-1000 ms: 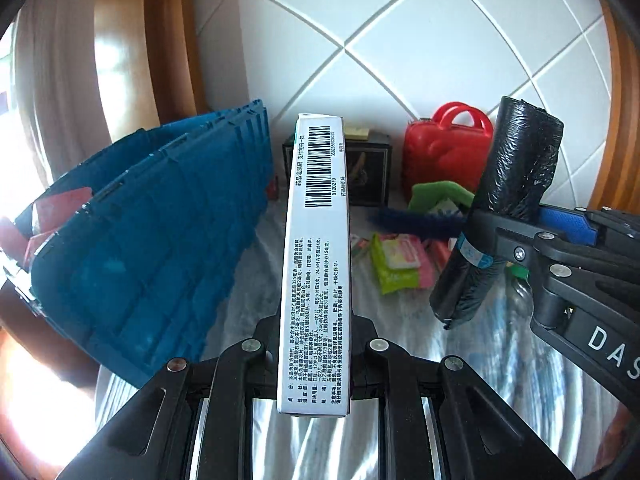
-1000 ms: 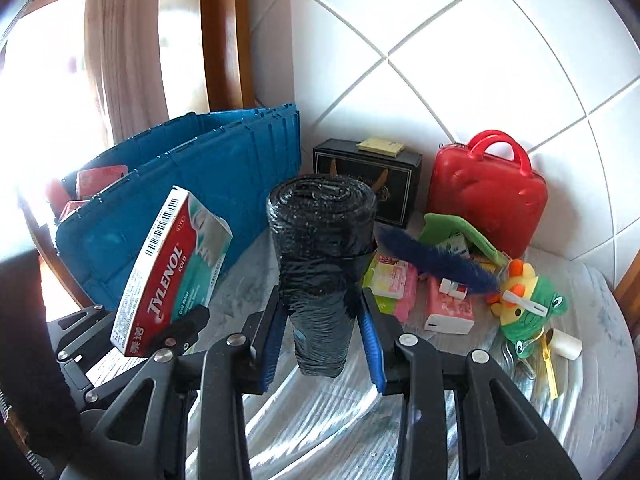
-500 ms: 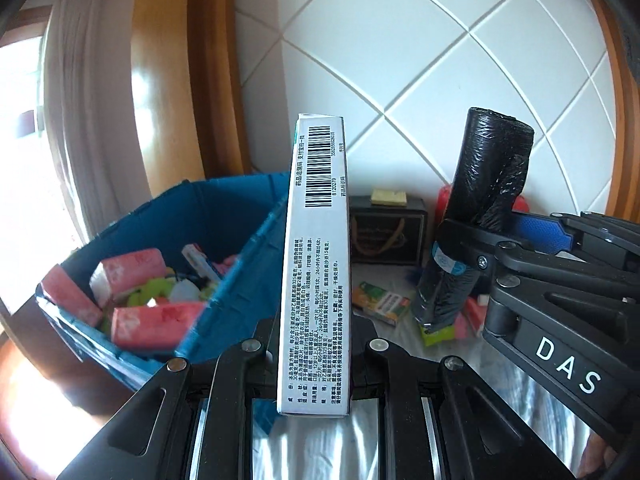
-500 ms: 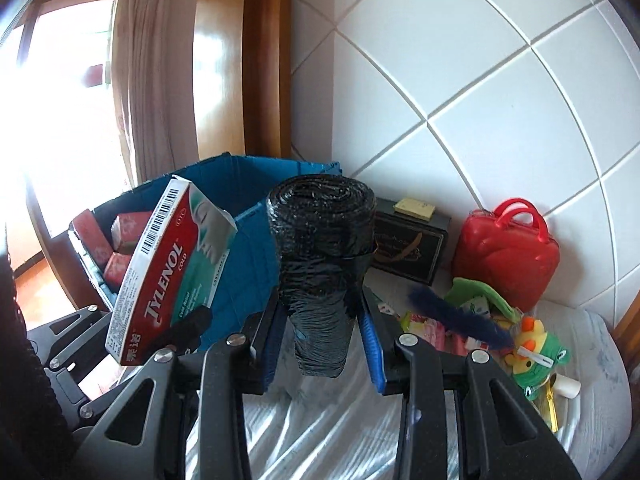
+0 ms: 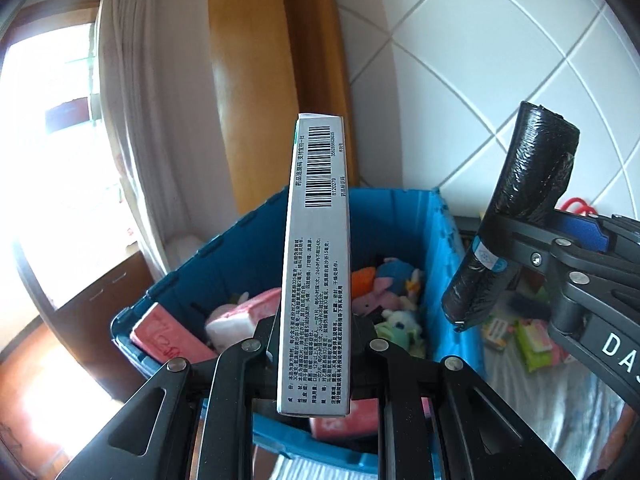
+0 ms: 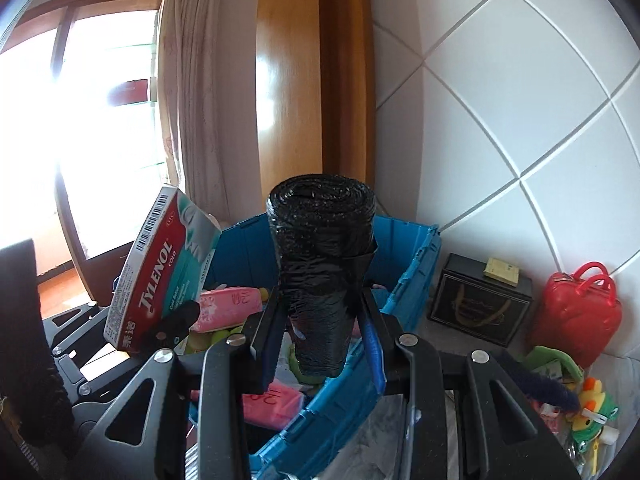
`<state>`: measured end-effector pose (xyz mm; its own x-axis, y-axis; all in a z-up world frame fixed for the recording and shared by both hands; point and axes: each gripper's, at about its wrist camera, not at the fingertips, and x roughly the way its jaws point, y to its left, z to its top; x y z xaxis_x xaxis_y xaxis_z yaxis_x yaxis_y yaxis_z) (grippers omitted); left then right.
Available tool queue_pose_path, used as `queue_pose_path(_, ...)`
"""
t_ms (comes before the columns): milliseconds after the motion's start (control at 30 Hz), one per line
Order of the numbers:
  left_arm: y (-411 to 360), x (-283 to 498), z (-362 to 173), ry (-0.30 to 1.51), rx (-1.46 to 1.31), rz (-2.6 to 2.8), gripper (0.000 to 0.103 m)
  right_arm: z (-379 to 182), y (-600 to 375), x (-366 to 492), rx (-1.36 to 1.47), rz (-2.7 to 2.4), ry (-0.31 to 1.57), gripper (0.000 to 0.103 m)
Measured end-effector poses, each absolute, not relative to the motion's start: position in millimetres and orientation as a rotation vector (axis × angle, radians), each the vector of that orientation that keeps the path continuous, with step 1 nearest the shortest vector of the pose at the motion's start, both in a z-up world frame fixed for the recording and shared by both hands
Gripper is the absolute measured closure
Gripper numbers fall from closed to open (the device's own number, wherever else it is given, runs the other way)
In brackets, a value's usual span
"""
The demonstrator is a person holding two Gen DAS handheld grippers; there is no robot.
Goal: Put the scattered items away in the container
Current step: 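Carry the Tylenol box and flashlight over the blue crate, then lower both items into the crate and open both tools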
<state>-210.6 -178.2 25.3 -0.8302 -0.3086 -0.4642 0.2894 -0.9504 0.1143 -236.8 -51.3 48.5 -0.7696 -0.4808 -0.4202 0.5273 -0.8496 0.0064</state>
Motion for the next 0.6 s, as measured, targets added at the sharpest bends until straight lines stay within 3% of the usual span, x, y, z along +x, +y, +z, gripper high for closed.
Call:
queue_pose_path(367, -203, -252, -2, 0.001, 0.830, -2.733, 0.083, 18, -106, -288, 0.698, -2.513, 0.250, 0.068)
queue_pose_path(433, -203, -258, -5, -0.001, 0.844, -2.736, 0.068, 13, -110, -296, 0.724, -2.515, 0.258, 0.068)
queue_pose_path(500, -201, -259, -8, -0.020, 0.829, -2.733, 0.034, 9, -112, -304, 0.750, -2.517, 0.265, 0.068)
queue_pose_path(600, -198, -258, -11, -0.040, 0.802, -2.725, 0.029, 3, -115, -312, 0.773, -2.525, 0.279, 0.065)
